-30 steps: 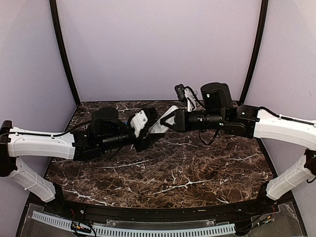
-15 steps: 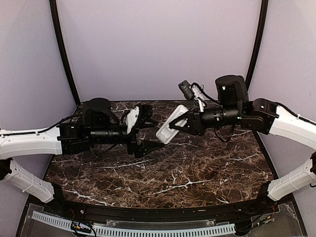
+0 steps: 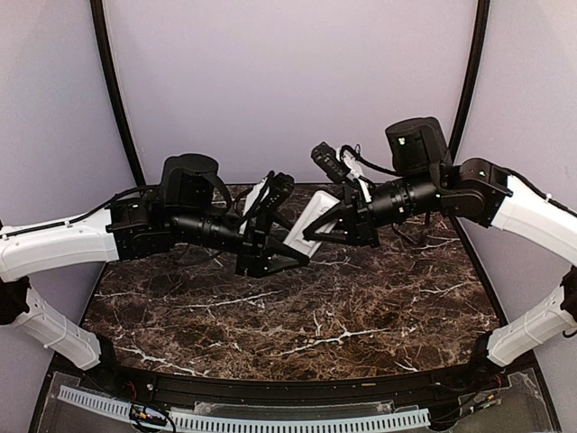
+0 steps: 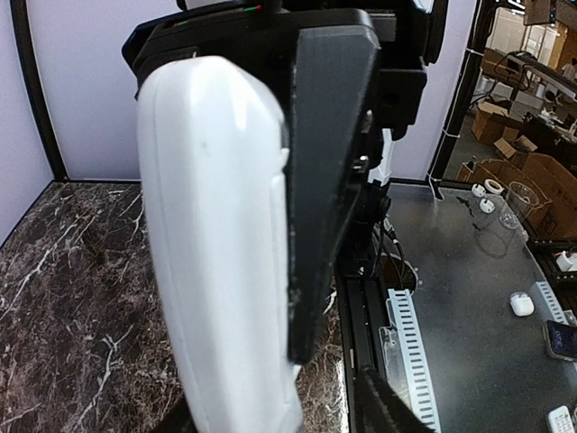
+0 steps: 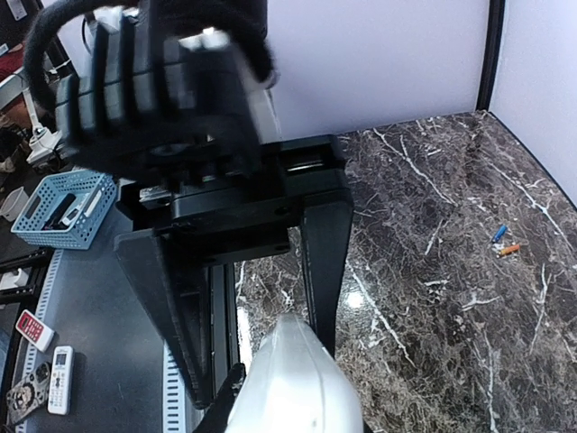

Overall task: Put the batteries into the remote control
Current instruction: Pass from the right arm to the left

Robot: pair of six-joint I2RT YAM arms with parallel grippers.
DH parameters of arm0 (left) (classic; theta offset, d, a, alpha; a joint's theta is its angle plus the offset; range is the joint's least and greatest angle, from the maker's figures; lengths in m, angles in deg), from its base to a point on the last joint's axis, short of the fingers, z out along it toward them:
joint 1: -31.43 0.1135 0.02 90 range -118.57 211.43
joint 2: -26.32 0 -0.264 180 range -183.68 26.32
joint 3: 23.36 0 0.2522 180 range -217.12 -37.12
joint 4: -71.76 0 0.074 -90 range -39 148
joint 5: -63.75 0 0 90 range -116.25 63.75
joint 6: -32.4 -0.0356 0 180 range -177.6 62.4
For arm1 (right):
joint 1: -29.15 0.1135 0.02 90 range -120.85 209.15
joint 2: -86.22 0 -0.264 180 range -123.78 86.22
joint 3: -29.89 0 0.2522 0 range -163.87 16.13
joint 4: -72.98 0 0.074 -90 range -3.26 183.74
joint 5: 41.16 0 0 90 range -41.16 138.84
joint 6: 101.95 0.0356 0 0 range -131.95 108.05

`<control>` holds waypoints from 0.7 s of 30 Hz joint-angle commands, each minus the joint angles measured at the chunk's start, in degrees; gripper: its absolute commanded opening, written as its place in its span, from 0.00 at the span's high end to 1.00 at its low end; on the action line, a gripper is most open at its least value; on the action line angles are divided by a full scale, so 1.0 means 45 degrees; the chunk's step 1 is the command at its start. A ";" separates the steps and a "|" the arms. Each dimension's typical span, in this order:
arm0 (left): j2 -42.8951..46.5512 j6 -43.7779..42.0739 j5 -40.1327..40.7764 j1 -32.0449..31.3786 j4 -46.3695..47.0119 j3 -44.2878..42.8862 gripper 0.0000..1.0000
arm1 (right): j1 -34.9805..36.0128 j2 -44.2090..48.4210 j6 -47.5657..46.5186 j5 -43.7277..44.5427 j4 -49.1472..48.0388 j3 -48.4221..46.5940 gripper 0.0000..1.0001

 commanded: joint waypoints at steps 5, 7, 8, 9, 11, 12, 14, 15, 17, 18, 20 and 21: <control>-0.0077 0.0103 -0.0623 0.0040 -0.0782 -0.0214 0.80 | 0.0148 0.0068 -0.0518 0.0088 -0.0117 -0.0328 0.99; -0.0112 0.0037 -0.0645 0.0049 -0.0858 -0.0234 0.93 | 0.0161 0.0131 -0.0494 0.0099 -0.0264 -0.0269 0.99; -0.0140 0.0031 -0.0666 0.0050 -0.0869 -0.0258 0.95 | 0.0161 0.0157 -0.0474 0.0110 -0.0314 -0.0247 0.99; -0.0151 0.0026 -0.0755 0.0040 -0.0877 -0.0279 0.99 | 0.0161 0.0172 -0.0455 0.0153 -0.0369 -0.0244 0.98; -0.0178 0.0049 -0.0839 0.0050 -0.0853 -0.0291 1.00 | 0.0159 0.0228 -0.0421 0.0295 -0.0486 -0.0210 0.91; -0.0170 0.0076 -0.0803 0.0050 -0.0827 -0.0291 1.00 | 0.0158 0.0259 -0.0402 0.0420 -0.0544 -0.0178 0.83; -0.0126 0.0165 -0.0677 0.0050 -0.0681 -0.0241 1.00 | 0.0160 0.0462 -0.0371 0.0737 -0.0818 -0.0031 0.55; -0.0085 0.0241 -0.0604 0.0050 -0.0557 -0.0196 1.00 | 0.0151 0.0608 -0.0369 0.1010 -0.0996 0.0086 0.36; 0.0026 0.0459 -0.0322 0.0043 -0.0310 -0.0104 1.00 | 0.0160 0.1066 -0.0475 0.1807 -0.1480 0.0509 0.11; 0.0069 0.0675 -0.0010 0.0047 -0.0059 -0.0062 1.00 | 0.0161 0.1426 -0.0606 0.2338 -0.1899 0.0994 0.04; 0.0233 0.1134 0.0604 0.0047 0.0453 0.0115 1.00 | 0.0175 0.2281 -0.0992 0.2873 -0.3049 0.1985 0.02; 0.0347 0.1458 0.0818 0.0040 0.0714 0.0283 1.00 | 0.0170 0.2796 -0.1313 0.2939 -0.3848 0.2606 0.02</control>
